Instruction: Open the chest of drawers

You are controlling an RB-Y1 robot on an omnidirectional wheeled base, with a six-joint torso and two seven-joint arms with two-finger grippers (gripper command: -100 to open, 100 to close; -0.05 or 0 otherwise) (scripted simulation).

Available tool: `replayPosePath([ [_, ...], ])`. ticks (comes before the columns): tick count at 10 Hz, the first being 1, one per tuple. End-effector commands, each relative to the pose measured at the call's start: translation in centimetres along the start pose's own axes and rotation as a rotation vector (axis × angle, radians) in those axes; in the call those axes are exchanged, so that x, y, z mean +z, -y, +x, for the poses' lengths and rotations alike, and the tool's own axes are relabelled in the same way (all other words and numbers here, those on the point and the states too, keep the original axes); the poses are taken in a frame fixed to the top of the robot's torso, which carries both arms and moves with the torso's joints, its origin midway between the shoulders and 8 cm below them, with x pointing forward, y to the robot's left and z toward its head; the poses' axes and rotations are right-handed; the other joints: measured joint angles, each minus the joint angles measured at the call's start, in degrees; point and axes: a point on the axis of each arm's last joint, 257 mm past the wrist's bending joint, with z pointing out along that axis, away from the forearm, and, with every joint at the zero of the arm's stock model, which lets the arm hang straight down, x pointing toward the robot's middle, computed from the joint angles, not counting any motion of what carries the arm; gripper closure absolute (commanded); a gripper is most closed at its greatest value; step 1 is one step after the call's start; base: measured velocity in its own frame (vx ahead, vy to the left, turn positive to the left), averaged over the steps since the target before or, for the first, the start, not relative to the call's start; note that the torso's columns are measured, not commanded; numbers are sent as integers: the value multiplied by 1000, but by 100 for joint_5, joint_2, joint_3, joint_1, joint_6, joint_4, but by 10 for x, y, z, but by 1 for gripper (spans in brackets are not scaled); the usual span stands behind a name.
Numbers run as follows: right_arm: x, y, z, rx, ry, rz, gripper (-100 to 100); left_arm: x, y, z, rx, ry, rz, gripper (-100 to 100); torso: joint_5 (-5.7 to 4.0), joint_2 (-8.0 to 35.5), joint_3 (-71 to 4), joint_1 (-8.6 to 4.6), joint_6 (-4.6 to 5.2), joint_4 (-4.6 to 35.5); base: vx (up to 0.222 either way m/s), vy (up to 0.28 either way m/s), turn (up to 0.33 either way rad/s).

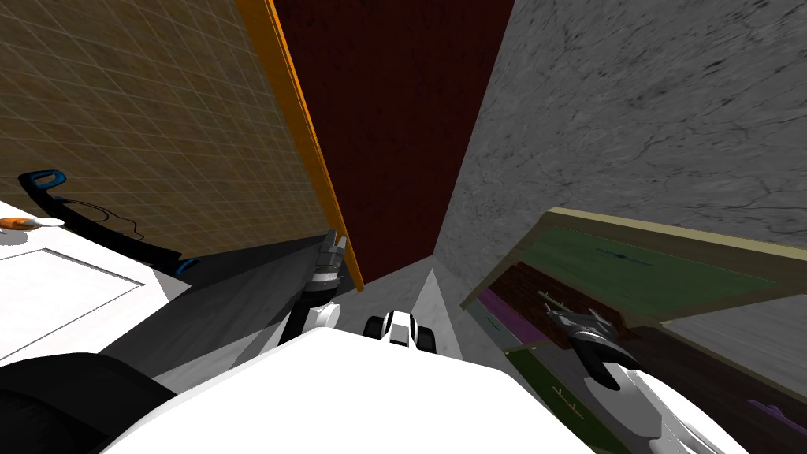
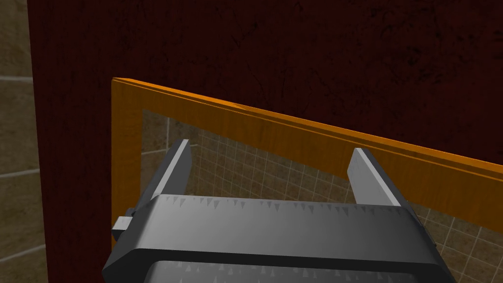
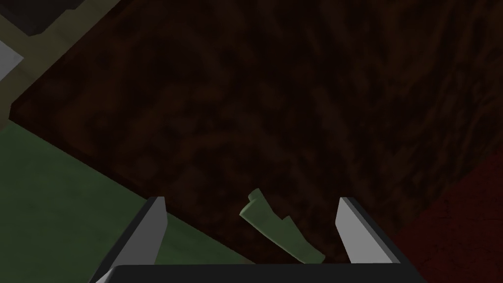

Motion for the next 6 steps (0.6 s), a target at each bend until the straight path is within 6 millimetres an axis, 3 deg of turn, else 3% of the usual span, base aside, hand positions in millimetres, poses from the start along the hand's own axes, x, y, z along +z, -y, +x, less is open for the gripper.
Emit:
replayPosePath([
  [1,-3,-8,-8,33,38,-13,-100,0,0,0,0,0,0,0,1,0,0,2,0,0,30,-13,-62],
  [6,-7,-21,-18,88,93,-27,-100,0,0,0,0,0,0,0,1,2,1,2,0,1,24,-11,-51],
])
